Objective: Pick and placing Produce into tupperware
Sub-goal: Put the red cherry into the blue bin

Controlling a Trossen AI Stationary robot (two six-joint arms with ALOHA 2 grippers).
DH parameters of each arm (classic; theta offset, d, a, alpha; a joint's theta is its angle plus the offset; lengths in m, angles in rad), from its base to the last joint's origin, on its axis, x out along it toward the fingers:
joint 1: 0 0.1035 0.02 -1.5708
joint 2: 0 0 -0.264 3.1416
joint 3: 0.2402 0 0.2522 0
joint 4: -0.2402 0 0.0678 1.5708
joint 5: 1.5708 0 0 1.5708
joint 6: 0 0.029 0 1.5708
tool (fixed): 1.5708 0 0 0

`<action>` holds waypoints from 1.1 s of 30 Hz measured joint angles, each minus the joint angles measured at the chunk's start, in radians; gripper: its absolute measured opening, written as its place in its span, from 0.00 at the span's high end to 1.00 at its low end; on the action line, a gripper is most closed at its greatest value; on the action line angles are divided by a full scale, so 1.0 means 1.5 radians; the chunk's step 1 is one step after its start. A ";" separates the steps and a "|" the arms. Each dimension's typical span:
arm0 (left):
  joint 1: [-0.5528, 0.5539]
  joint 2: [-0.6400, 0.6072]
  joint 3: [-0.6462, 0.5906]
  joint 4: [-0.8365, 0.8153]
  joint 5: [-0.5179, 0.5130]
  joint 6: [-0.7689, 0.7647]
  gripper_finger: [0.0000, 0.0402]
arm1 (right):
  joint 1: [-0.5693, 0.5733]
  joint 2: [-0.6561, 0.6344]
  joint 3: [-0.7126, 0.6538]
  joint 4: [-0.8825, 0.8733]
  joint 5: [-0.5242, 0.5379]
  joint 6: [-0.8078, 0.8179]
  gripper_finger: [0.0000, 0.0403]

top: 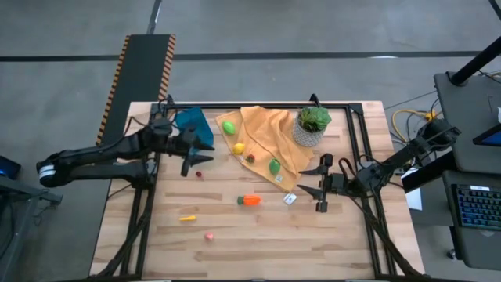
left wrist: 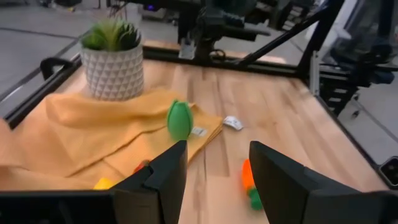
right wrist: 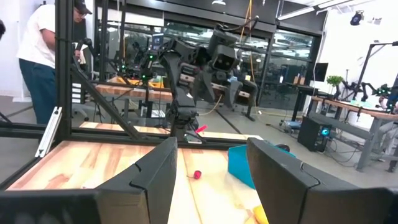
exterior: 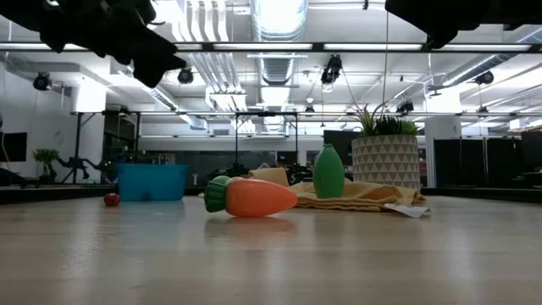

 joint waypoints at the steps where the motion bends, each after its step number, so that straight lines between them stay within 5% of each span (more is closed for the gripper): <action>1: -0.003 -0.004 0.000 0.000 0.000 0.000 0.60 | 0.000 0.000 0.000 0.000 0.000 0.000 0.54; 7: -0.010 -0.014 0.000 -0.024 0.000 -0.001 0.60 | 0.000 0.000 0.000 0.000 0.000 0.000 0.54; 16: -0.018 -0.014 0.000 -0.228 -0.052 0.012 0.60 | 0.000 0.000 0.000 -0.004 0.000 0.000 0.54; 29: -0.083 0.045 -0.002 -0.293 -0.056 0.047 0.60 | 0.000 0.000 0.000 -0.005 0.000 0.000 0.54; 33: -0.108 0.093 0.001 -0.313 -0.119 0.094 0.60 | 0.000 0.000 0.000 -0.006 0.000 0.000 0.54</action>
